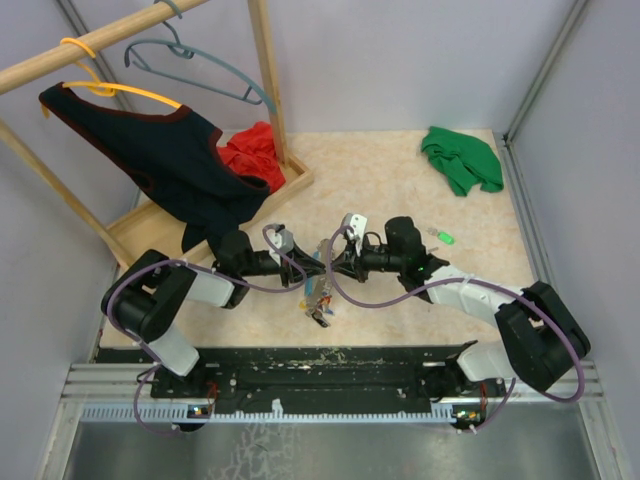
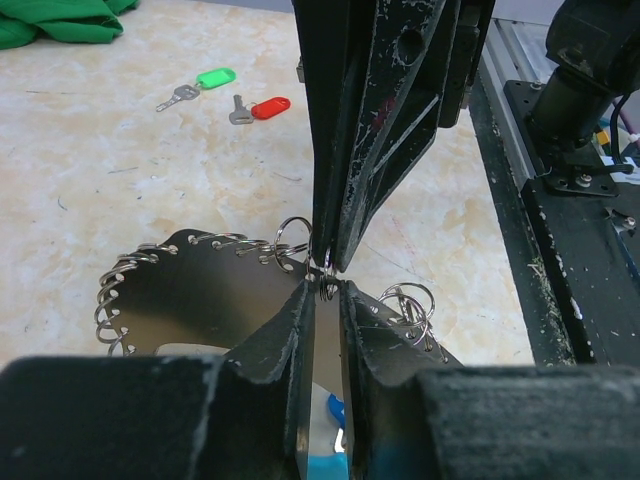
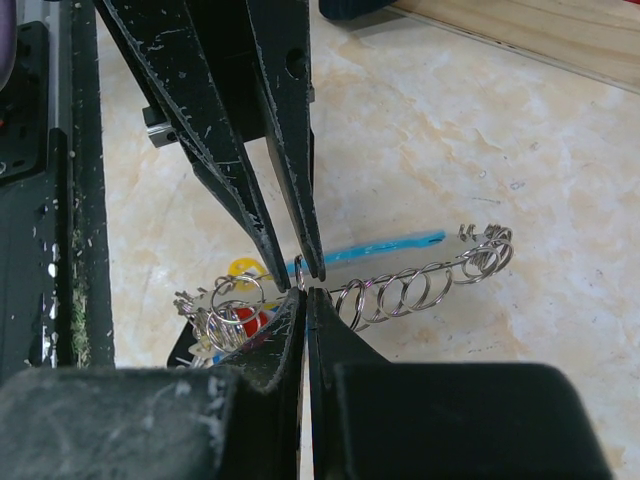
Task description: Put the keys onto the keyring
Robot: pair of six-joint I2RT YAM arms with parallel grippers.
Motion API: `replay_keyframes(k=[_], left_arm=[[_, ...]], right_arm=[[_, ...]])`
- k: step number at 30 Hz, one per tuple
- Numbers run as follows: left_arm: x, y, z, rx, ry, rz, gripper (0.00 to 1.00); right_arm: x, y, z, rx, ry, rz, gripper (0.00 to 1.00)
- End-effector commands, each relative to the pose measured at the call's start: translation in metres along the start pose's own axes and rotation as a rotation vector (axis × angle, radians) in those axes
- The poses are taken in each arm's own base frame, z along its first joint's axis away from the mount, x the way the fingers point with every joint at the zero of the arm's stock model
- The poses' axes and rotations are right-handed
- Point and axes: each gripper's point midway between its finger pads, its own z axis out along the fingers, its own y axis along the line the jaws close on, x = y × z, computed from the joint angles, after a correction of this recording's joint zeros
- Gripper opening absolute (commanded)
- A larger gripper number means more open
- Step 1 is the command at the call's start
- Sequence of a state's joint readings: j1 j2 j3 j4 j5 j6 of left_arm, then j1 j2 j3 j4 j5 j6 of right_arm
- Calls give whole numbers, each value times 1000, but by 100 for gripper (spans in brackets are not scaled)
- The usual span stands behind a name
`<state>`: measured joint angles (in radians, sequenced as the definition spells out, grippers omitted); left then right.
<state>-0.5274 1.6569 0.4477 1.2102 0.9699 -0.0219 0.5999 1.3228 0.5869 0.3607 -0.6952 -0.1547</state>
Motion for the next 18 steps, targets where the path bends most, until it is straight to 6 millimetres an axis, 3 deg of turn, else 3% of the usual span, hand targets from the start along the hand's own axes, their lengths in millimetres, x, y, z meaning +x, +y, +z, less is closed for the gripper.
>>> replay_keyframes(k=[1, 7, 12, 16, 18], left_arm=[[-5, 0, 3, 24, -9, 23, 20], [-7, -1, 3, 34, -13, 26, 17], [-10, -2, 3, 33, -17, 29, 2], [-11, -2, 1, 16, -11, 33, 0], [-12, 0, -1, -9, -7, 44, 0]], right_arm=[[-34, 4, -3, -18, -105, -97, 0], [-34, 6, -3, -33, -107, -98, 0], [-34, 7, -3, -40, -106, -96, 0], [-35, 6, -4, -29, -100, -90, 0], [-37, 6, -6, -18, -97, -80, 8]])
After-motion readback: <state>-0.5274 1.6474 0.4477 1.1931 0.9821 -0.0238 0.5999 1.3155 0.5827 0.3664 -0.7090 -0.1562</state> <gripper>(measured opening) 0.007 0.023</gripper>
